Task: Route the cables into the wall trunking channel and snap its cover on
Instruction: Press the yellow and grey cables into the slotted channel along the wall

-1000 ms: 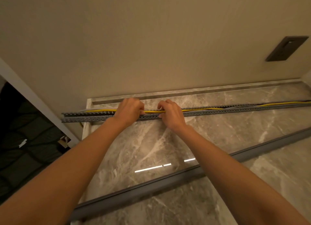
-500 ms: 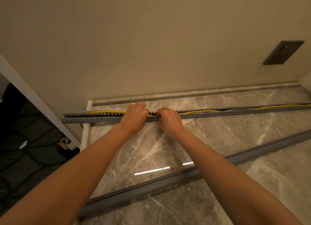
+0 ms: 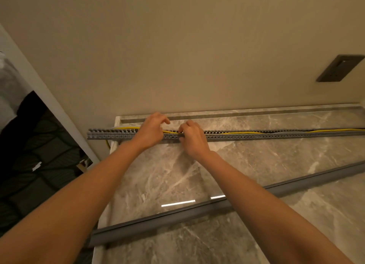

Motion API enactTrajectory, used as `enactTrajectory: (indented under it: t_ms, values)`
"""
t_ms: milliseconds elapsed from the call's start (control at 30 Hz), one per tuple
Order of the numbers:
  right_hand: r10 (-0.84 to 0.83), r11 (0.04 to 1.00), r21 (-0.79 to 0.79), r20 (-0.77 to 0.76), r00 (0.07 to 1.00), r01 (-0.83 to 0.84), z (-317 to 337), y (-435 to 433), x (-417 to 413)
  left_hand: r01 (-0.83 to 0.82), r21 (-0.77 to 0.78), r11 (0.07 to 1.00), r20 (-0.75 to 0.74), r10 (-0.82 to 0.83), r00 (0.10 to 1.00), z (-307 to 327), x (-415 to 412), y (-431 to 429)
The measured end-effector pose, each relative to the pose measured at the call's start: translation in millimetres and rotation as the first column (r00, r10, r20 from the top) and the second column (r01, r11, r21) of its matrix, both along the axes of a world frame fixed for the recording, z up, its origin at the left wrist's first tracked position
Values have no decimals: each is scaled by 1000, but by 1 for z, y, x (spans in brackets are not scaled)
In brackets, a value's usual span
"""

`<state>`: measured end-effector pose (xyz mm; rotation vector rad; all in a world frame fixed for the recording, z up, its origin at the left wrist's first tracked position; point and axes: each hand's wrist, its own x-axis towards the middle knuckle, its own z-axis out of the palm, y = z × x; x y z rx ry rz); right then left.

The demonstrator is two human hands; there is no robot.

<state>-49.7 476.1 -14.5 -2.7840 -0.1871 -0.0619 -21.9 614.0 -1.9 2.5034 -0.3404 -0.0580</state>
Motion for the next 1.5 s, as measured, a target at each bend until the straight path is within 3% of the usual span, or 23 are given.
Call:
enactTrajectory:
  t_ms: [200,467,633,767,967,1133,1333,1500]
  values:
    - [57,994,91,-36,998,-53,3,35,9,-19,234,972,-155,56,986,-4,16,53]
    - [26,998,65,-46,999,-23,3,45,15,14,152,988,-216,20,976,0,30,73]
    - [5,1000,24,-7,1000,-4,0,48,14,56,156,986,17,-60,998,-6,24,75]
    - [-8,1000,0,-7,1000,8,0,50,15,169,282,944,231,-238,943,-9,21,81]
    - [-33,999,-5,-9,999,33,-4,51,16,313,392,865,258,-430,865,-7,27,87]
    - [-17,999,-35,5,1000,17,-10,48,17,218,357,908,115,-274,955,-6,24,81]
    - [91,977,-206,173,981,-54,-15,55,0,-128,186,974,9,128,992,-1,18,56]
    - [111,993,-62,126,986,-104,-16,51,-2,-260,127,957,-154,278,948,-3,23,39]
